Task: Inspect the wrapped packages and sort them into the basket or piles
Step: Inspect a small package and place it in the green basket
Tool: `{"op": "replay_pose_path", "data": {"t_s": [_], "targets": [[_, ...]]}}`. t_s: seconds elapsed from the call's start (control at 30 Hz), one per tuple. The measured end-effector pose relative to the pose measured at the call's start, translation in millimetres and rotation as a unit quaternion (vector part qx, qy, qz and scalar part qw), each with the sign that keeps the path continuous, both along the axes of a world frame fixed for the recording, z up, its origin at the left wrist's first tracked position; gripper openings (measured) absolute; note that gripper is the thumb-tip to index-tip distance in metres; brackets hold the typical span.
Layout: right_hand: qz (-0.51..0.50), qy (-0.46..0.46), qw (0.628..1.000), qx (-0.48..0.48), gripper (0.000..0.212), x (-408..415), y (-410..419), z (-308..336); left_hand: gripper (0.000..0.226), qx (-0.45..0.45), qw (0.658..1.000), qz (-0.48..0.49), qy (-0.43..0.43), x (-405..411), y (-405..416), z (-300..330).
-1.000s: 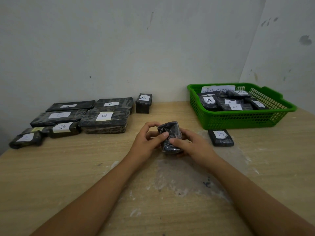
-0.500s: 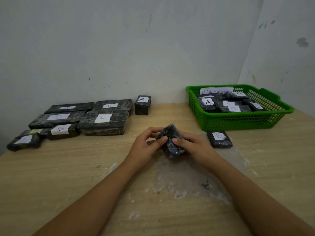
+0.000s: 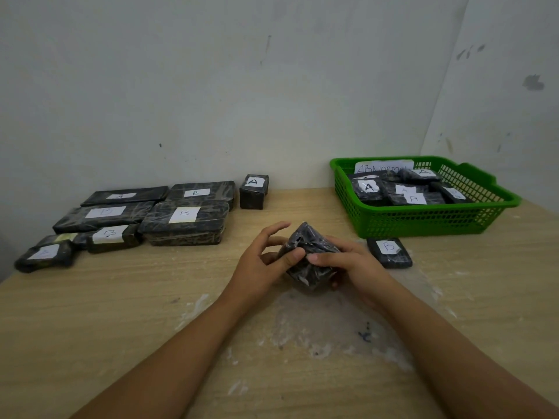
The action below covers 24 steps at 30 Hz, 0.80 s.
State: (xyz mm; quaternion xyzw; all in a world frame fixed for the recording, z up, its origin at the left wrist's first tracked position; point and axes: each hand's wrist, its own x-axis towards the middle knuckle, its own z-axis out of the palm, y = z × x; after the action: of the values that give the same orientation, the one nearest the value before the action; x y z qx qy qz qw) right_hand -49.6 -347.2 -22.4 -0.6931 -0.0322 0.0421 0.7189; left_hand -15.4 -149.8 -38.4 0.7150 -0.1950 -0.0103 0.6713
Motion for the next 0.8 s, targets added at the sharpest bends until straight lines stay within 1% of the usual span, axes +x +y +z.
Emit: {"op": "replay_pose_path", "data": {"t_s": [0.07,0.17,0.27,0.33,0.4,0.47,0.53,0.6,0.67,0.73,0.8], "targets": [[0.007,-0.010,1.000,0.021,0.042,2,-2,0,0.059,-0.014,1.000,0.001,0.000,-1,1,2],[-0.011,-0.037,0.999,0.014,0.039,2,-5,0,0.053,-0.004,1.000,-0.015,0.000,-2,2,3],[-0.021,-0.054,0.998,0.007,0.044,5,-7,-1,0.048,0.000,1.000,-0.016,0.001,0,2,2],[-0.022,-0.063,0.998,-0.012,0.048,6,-8,-3,0.051,0.008,1.000,-0.023,0.003,0,2,0],[-0.032,-0.068,0.996,-0.039,0.044,7,-7,-4,0.057,0.024,0.999,-0.036,-0.003,1,1,-3],[-0.079,-0.067,0.993,-0.062,0.041,7,-4,-3,0.064,0.043,0.998,-0.044,-0.015,3,1,-4],[-0.121,-0.078,0.987,-0.075,0.041,8,-3,-4,0.063,0.045,0.998,-0.039,-0.024,5,2,-4],[-0.118,-0.094,0.983,-0.104,0.044,7,-3,-6,0.059,0.028,0.999,-0.027,-0.013,6,2,-3],[-0.101,-0.113,0.977,-0.150,0.051,6,-3,-7,0.053,0.023,1.000,-0.013,-0.012,7,3,-3],[-0.101,-0.142,0.966,-0.191,0.055,7,-2,-10,0.052,0.031,0.999,-0.003,-0.028,8,3,-5],[-0.118,-0.168,0.956,-0.211,0.053,8,-1,-12,0.054,0.030,0.999,-0.009,-0.034,9,2,-7]]}}
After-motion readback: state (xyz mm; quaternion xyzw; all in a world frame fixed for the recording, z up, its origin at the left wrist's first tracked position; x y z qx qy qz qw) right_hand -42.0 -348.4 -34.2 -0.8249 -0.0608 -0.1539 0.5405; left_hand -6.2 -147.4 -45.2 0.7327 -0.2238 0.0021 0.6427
